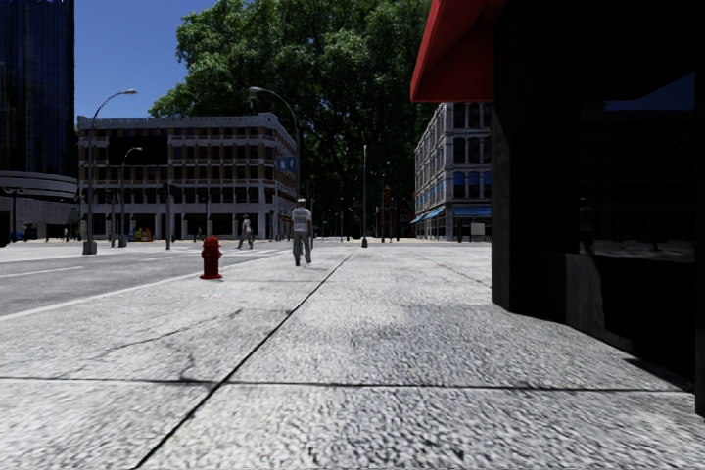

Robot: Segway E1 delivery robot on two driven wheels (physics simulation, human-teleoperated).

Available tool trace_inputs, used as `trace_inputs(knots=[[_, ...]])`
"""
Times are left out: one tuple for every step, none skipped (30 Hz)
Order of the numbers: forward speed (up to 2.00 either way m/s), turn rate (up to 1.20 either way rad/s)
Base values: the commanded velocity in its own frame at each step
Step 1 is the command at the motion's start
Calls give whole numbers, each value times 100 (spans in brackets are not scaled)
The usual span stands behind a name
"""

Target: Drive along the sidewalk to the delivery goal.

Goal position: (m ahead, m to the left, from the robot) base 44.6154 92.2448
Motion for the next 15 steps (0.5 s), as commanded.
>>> trace_inputs(knots=[[200,0],[200,0],[200,3],[200,4],[200,4],[200,4],[200,4],[200,0],[200,0],[200,0],[200,0],[200,0],[200,0],[200,0],[200,0]])
